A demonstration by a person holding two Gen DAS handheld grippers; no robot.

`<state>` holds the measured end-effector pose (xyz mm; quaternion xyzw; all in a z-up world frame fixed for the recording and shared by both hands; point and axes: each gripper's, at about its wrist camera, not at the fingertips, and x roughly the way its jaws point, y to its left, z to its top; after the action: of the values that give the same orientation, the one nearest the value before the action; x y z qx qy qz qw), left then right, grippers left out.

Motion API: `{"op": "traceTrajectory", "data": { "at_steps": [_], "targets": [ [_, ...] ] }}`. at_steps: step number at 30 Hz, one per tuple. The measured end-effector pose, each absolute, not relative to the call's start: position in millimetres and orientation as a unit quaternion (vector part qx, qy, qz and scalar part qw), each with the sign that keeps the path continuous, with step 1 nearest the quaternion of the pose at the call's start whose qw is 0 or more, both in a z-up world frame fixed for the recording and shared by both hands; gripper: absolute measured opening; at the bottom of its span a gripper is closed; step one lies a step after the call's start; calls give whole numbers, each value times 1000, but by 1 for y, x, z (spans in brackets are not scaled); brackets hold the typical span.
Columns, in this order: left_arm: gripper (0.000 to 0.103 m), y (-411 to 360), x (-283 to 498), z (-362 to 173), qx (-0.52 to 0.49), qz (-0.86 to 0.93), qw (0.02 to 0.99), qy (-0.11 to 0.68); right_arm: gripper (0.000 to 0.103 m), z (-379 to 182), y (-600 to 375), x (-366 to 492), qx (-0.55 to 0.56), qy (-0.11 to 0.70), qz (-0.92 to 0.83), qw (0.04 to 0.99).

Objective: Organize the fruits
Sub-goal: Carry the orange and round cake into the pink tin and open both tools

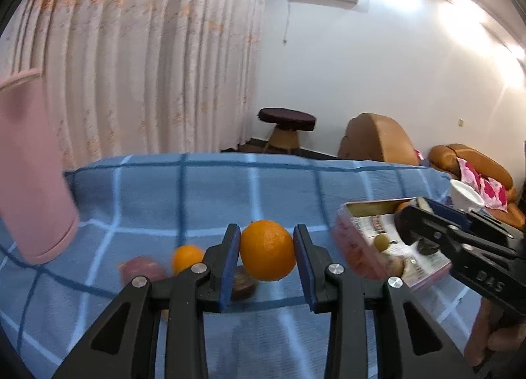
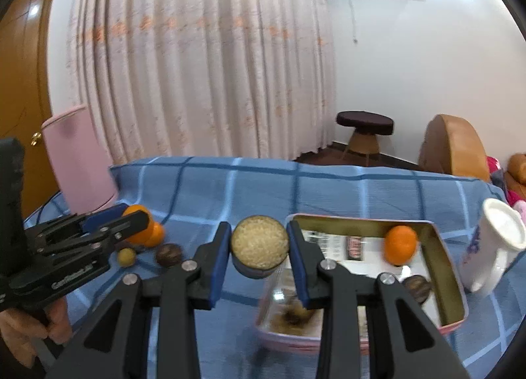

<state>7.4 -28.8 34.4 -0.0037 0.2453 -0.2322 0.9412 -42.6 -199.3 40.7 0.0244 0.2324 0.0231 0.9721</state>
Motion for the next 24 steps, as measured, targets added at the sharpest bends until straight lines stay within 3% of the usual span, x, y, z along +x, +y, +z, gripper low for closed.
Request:
{"op": "traceTrajectory", "data": {
  "at_steps": [13,24],
  "targets": [
    [35,-155,9,29,23,-291,918,269,37,32,-301,-40,56,258,-67,962],
    [35,-194,6,14,59,-286,912,288,37,8,-336,-28,67,308,-84,945]
  ]
}}
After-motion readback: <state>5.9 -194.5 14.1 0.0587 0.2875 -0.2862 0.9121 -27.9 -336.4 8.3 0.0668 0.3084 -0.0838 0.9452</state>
